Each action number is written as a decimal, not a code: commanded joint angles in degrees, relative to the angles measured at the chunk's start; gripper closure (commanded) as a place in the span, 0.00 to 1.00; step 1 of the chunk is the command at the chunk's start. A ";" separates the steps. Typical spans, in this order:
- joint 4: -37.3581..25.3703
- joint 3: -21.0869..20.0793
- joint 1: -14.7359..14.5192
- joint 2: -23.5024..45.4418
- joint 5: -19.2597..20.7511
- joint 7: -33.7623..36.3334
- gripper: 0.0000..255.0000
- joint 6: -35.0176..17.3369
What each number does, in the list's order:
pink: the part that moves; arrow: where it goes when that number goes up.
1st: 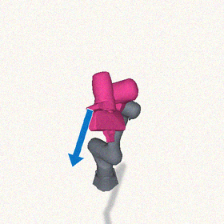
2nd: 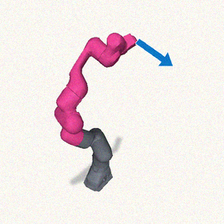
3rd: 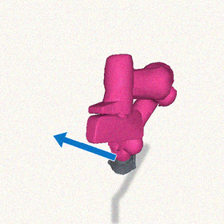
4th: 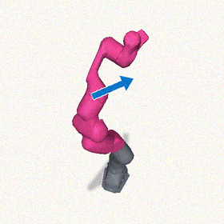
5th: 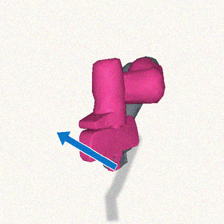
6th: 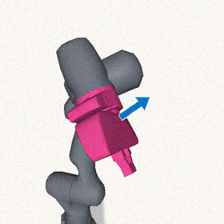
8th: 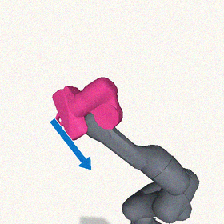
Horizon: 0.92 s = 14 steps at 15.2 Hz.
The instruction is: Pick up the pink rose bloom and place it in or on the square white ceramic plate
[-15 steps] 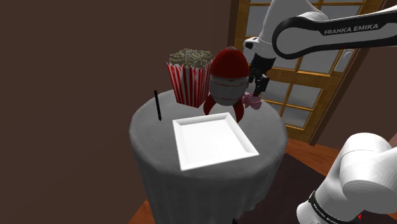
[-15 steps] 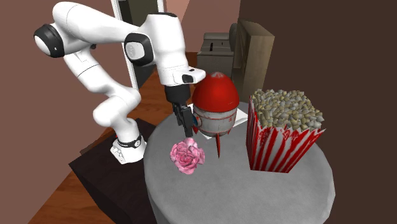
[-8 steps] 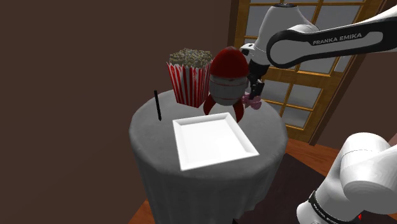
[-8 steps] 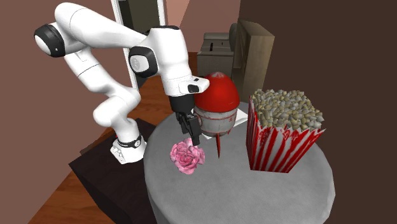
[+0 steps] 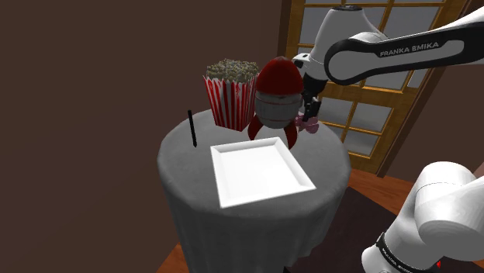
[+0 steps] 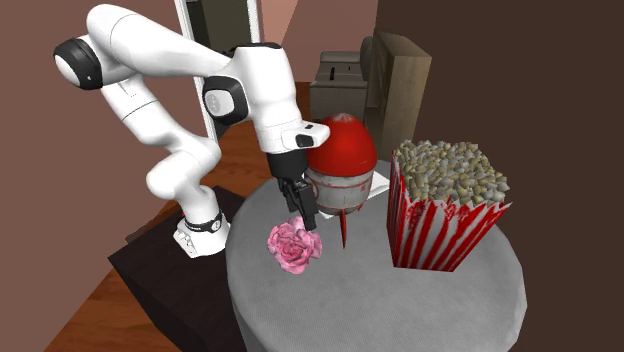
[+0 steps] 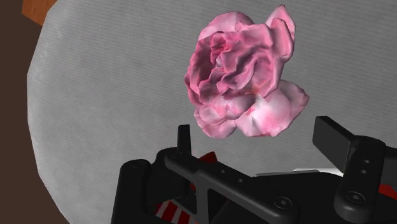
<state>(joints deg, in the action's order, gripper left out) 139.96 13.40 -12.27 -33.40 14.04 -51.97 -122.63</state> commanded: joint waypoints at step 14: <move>-2.15 -0.51 -0.05 0.00 -0.45 -0.40 1.00 3.78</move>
<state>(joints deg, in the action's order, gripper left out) 138.40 12.89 -12.32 -33.39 13.63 -52.19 -119.71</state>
